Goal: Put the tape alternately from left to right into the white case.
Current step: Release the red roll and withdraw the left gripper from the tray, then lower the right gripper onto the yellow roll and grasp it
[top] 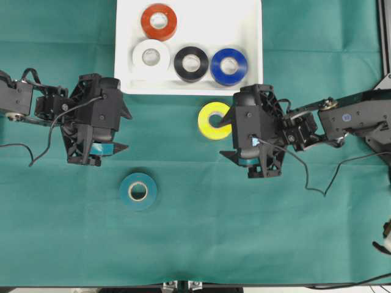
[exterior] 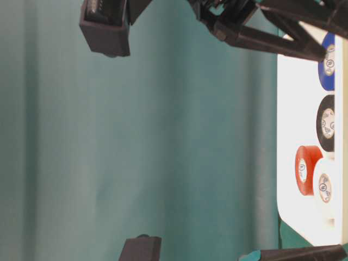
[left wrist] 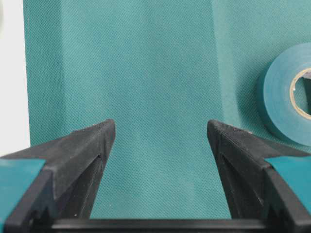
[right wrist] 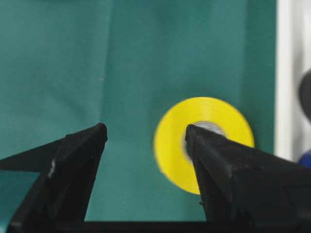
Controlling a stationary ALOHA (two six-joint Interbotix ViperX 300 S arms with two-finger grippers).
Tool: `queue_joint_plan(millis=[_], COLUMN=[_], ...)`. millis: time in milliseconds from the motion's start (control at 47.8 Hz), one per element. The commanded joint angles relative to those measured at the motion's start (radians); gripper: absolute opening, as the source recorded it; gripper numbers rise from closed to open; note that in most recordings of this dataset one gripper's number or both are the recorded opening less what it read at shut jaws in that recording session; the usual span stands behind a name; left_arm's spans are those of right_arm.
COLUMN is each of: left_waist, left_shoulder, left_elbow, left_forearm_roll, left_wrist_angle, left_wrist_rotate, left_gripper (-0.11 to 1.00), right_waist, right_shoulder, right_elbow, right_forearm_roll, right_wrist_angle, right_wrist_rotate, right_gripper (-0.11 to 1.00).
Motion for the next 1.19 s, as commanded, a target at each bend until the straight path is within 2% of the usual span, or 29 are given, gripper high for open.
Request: queue_joint_plan(millis=[0, 460, 1171], left_waist=[-0.003, -0.003, -0.003], left_shoulder=[-0.015, -0.015, -0.014], left_elbow=[-0.009, -0.014, -0.014], left_forearm_roll=[-0.003, -0.002, -0.002], left_wrist_angle=[-0.005, -0.005, -0.005], left_wrist_rotate=[0.0, -0.002, 0.0], left_gripper=[0.91, 0.91, 0.91], right_waist=[0.003, -0.003, -0.091], right_shoulder=[0.0, 0.117, 0.184], right_elbow=[-0.008, -0.038, -0.048], right_forearm_roll=[0.003, -0.002, -0.021], right_wrist_angle=[-0.008, -0.005, -0.011], right_wrist_rotate=[0.011, 0.015, 0.012], right_gripper=[0.72, 0.72, 0.72])
